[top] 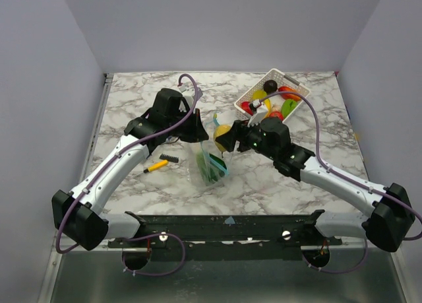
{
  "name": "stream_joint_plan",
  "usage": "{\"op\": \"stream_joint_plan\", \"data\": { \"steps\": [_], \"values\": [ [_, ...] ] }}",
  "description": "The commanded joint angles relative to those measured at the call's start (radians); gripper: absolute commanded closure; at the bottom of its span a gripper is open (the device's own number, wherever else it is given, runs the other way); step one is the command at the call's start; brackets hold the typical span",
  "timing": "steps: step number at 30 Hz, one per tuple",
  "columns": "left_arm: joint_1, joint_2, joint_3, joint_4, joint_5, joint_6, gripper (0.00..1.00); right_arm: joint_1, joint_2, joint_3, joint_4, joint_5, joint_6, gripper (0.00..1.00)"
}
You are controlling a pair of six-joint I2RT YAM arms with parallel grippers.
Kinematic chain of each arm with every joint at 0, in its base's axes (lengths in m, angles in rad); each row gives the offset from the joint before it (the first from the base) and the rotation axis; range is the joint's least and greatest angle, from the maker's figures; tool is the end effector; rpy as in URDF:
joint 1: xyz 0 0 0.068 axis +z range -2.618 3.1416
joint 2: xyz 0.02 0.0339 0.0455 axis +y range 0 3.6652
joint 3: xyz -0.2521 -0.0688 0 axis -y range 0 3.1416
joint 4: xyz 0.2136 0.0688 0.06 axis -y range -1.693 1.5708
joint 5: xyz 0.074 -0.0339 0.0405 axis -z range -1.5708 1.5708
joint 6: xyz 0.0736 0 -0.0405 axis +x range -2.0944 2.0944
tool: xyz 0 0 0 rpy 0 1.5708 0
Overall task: Place the food in the zip-top bag and seal the zipper
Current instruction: Place the fake fruit in the zipper food storage bag.
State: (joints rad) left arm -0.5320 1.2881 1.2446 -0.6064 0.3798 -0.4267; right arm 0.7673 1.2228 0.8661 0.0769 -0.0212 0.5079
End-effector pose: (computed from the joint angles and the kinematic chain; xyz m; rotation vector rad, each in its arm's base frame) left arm 0.2266 -0.1651 0.3201 0.3437 2.3098 -0.9283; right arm 0.2127 0.2073 0.2914 -0.2677 1.9318 0.8909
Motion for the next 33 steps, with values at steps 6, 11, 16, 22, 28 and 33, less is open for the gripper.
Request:
{"op": "stream_joint_plan", "data": {
  "steps": [6, 11, 16, 22, 28, 33],
  "values": [
    [0.001, -0.030, -0.008, 0.039, 0.038, 0.009, 1.00, 0.047, 0.038, 0.042, 0.022, -0.053, -0.006, 0.62],
    [0.001, -0.042, -0.008, 0.036, 0.007, 0.019, 1.00, 0.052, 0.055, 0.072, -0.055, -0.190, -0.126, 0.61],
    [0.002, -0.047, -0.016, 0.063, 0.075, 0.020, 1.00, 0.053, 0.067, 0.099, -0.092, -0.183, -0.147, 0.61],
    [0.000, -0.053, -0.031, 0.090, 0.122, 0.022, 1.00, 0.053, 0.112, 0.132, -0.034, -0.019, -0.055, 0.60],
    [0.001, -0.046, -0.030, 0.090, 0.133, 0.017, 1.00, 0.058, 0.154, 0.164, -0.039, 0.178, 0.059, 0.56],
    [0.000, -0.046, -0.029, 0.084, 0.118, 0.017, 1.00, 0.063, 0.160, 0.165, -0.046, 0.222, 0.068, 0.39]
  ]
}}
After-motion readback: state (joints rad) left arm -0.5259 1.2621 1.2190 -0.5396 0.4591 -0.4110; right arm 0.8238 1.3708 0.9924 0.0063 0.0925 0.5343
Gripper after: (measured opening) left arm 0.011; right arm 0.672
